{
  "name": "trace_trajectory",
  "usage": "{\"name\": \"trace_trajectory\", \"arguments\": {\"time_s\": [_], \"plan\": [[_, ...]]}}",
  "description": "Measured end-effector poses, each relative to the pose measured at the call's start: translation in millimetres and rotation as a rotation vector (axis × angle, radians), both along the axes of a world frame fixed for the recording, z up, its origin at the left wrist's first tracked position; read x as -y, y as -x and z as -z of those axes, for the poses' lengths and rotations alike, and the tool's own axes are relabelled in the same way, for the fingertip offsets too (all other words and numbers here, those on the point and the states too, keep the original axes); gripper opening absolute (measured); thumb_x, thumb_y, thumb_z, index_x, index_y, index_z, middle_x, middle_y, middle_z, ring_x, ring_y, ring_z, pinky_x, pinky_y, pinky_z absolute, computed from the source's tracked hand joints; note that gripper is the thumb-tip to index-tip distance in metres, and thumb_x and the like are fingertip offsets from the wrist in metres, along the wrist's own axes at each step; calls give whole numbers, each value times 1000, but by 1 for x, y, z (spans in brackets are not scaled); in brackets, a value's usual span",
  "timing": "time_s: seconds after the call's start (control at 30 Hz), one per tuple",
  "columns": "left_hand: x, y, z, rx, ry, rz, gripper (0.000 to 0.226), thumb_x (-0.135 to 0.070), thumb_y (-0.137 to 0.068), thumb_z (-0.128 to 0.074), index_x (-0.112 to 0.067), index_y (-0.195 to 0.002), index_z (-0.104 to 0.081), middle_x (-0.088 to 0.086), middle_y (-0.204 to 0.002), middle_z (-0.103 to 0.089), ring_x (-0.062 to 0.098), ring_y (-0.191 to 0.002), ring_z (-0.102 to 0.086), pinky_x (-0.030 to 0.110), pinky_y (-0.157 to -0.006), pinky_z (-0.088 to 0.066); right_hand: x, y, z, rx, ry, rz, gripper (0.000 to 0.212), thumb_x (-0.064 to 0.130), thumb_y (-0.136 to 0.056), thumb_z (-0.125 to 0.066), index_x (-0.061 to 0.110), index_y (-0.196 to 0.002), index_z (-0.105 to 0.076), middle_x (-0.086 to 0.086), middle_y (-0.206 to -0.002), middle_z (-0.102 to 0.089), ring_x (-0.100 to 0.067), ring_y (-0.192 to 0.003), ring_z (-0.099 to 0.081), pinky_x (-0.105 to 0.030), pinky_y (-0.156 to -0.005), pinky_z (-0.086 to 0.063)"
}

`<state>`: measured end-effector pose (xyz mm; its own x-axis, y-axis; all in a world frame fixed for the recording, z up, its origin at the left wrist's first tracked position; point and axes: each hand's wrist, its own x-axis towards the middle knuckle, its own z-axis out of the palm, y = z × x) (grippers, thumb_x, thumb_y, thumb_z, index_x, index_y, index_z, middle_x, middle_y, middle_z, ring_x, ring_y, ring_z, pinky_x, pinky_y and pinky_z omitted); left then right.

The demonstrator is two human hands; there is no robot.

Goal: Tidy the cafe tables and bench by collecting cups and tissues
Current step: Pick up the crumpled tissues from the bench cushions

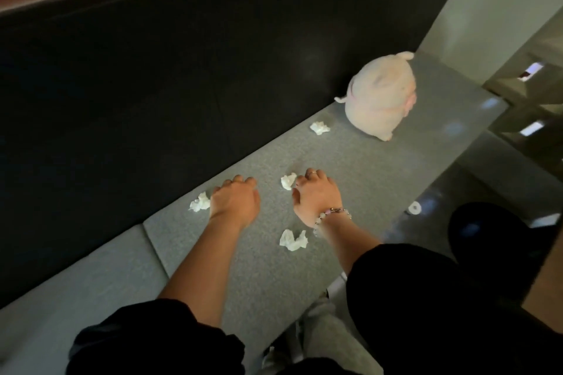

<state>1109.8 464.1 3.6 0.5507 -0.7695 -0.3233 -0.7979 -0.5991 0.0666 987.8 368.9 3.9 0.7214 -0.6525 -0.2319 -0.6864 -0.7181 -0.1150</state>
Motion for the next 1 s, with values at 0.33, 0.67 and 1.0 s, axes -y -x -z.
{"name": "trace_trajectory", "arguments": {"time_s": [0.33,0.67,1.0], "plan": [[107,-4,52,-84,-70,52,40,-27,-101,-32,-17,-140,-36,8,-139,-40,24,-123,-45,35,-98,-40,129,-5,56,-135,-48,90,41,30,-96,-36,9,-129,-49,-11,-134,-45,-27,-125,-39,-36,-102,-34],[188,-24,170,-85,-177,201,53,-18,-96,-43,-19,-146,-26,8,-147,-26,25,-132,-30,33,-105,-31,207,-29,149,-153,-138,84,40,29,-96,-35,8,-128,-48,-12,-134,-46,-27,-124,-41,-36,-103,-33],[229,-19,283,-204,-280,196,82,2,-90,-51,-23,-152,-4,8,-158,5,45,-143,2,48,-116,-22,257,17,226,-290,-142,129,41,32,-96,-35,10,-128,-48,-8,-131,-48,-22,-122,-42,-33,-102,-33]]}}
